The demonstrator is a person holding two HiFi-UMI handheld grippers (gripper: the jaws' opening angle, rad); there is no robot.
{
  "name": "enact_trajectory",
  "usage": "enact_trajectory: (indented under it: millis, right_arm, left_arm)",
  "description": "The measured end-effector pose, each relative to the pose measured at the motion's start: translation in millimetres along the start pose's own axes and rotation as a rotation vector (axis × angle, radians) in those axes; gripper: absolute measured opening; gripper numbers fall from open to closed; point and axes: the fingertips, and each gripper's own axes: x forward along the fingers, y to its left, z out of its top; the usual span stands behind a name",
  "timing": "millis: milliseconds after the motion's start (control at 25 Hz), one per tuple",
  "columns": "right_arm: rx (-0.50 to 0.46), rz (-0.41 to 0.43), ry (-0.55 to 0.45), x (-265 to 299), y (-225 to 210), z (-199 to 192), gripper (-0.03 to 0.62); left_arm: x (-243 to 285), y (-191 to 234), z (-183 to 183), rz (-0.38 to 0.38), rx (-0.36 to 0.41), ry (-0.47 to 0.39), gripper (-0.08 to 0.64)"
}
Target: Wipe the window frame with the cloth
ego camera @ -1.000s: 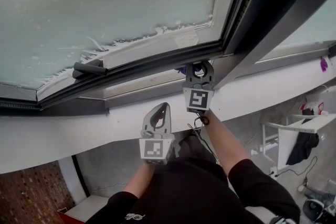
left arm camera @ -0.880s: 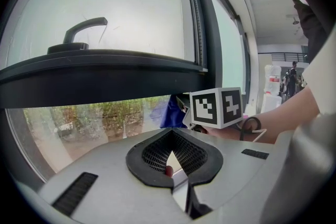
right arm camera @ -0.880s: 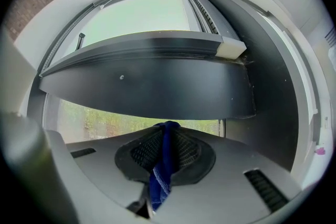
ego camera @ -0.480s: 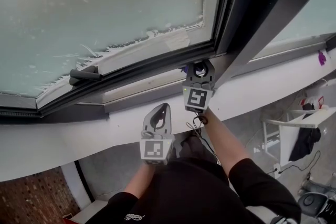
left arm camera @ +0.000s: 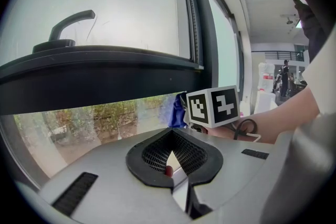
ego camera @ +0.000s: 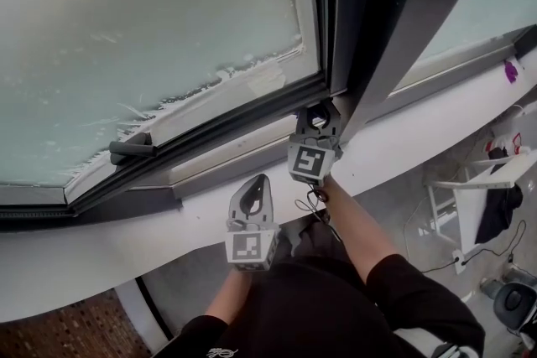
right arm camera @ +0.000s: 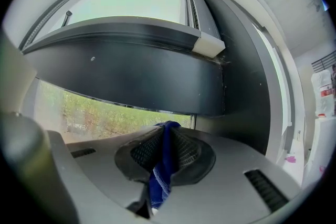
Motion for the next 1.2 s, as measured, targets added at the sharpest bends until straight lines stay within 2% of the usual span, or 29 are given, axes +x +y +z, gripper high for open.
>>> enact_trajectory:
  millis: [240,600,880,1000,1200]
  right_arm:
    - [0.009,-0.053,0.016,3,-10,-2,0.021]
    - [0.025,-0.082,-0.029,6,-16,1,0.022]
    - [0.0,-0.114,-0.04,9,-17,-1,0.021]
    - [0.024,-0.115,-0.032,11,-18,-10,0.021]
    - [0.013,-0.127,0.004,11,-18,-29,0.021]
  left_arm:
    - [9,-2,3,-0.032,0.016,0.009,0.003]
    - [11,-2,-11,-0.067,0.005,0.049,0.003]
    - [10,9,-29,-0.053,-0.032,0.077,0.005]
    - [10,15,-30,-0.039,-0.064,0.07,0.004]
    - [4,23,-35,-0.022,-0.073,0.056,0.004]
